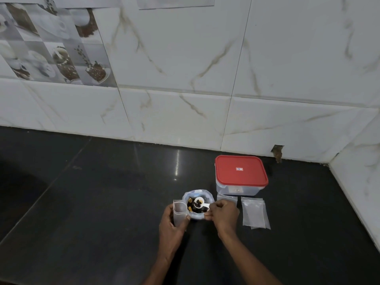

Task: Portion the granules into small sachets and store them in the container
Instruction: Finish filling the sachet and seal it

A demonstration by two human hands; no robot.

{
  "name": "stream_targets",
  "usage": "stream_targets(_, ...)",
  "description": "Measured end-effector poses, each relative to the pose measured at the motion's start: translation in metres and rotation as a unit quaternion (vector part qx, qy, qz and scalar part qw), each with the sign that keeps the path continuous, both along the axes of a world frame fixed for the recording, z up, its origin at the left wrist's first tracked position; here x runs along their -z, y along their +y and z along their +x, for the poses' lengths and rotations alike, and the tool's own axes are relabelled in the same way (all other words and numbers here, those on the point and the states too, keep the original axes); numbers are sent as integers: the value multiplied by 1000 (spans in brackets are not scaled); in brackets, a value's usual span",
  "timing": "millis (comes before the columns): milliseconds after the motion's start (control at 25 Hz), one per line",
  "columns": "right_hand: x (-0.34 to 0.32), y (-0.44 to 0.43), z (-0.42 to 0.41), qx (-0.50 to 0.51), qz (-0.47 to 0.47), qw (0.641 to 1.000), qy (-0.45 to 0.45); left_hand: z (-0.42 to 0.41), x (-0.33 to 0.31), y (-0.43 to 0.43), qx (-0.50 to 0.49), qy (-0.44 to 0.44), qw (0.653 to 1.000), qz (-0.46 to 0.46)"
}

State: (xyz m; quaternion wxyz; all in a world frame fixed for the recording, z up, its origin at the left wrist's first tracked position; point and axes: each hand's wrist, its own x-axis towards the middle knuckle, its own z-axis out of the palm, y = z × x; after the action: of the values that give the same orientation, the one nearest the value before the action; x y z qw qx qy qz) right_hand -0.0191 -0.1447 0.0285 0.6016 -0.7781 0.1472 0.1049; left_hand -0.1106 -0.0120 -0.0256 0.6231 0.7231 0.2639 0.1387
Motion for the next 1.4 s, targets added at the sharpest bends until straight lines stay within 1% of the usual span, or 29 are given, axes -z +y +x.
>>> stream_targets(80, -13, -5, -4, -16, -21, 998, -54, 0, 0, -1, -6, 9, 1000, 4)
stream_targets(200, -30, -8, -18, -52, 12, 990, -132, 3, 0, -3, -9, 7, 1000, 22)
stream_targets(240, -32, -8, -24, -72, 15, 985, -158, 5, 0, -4, -9, 5, 1000, 27)
stream_targets(280, -31, -7, -30, -98, -1, 975, -200, 6, 1, -4, -9, 5, 999, 32)
stream_targets(320, -27, -6, -36, -126, -46, 954, -269, 7, 0, -5, -7, 6, 999, 35)
stream_targets(360, -19, -5, -41, -160, -110, 916, -352, 7, 0, -5, -7, 5, 999, 33)
stream_targets(440, 2, -8, -49, -223, -244, 813, -479, 8, -1, -6, -12, 8, 1000, 24)
stream_targets(480, 13, -11, -52, -241, -284, 769, -519, 8, -1, -6, -15, 9, 1000, 19)
stream_targets(520, 20, -12, -54, -249, -306, 740, -544, 8, -1, -7, -17, 9, 1000, 16)
stream_targets(600, 24, -15, -56, -241, -329, 711, -573, 8, -1, -7, -18, 11, 1000, 13)
stream_targets(640, 24, -15, -57, -231, -333, 706, -580, 8, -2, -7, -18, 12, 1000, 13)
stream_targets(680, 23, -13, -57, -214, -330, 712, -582, 8, -1, -7, -18, 13, 1000, 12)
stream_targets(720, 22, -12, -55, -197, -311, 738, -566, 8, -1, -7, -18, 14, 1000, 12)
stream_targets(760, 19, -11, -51, -178, -279, 781, -530, 8, 0, -7, -19, 14, 1000, 14)
stream_targets(840, 15, -10, -39, -127, -221, 871, -419, 8, 0, -7, -24, 18, 999, 19)
stream_targets(880, 16, -11, -32, -117, -221, 901, -353, 8, -1, -7, -24, 21, 999, 19)
stream_targets(920, 18, -12, -25, -128, -238, 916, -297, 8, 0, -7, -24, 22, 999, 17)
stream_targets(960, 21, -12, -18, -148, -266, 915, -266, 7, -1, -7, -23, 23, 999, 17)
stream_targets(1000, 24, -11, -12, -177, -299, 903, -254, 7, 0, -6, -21, 22, 999, 17)
stream_targets(1080, 25, -7, -7, -226, -360, 869, -255, 7, 1, -6, -16, 21, 1000, 15)
stream_targets(1160, 25, -2, -6, -277, -409, 825, -274, 8, 0, -6, -18, 17, 1000, 11)
stream_targets(1200, 24, 1, -7, -288, -426, 812, -275, 8, -1, -7, -20, 17, 1000, 9)
stream_targets(1360, 34, 10, -7, -317, -433, 792, -290, 9, -4, -9, -25, 12, 1000, -3)
stream_targets(1400, 31, 12, -8, -332, -418, 799, -277, 9, -4, -9, -24, 12, 1000, -4)
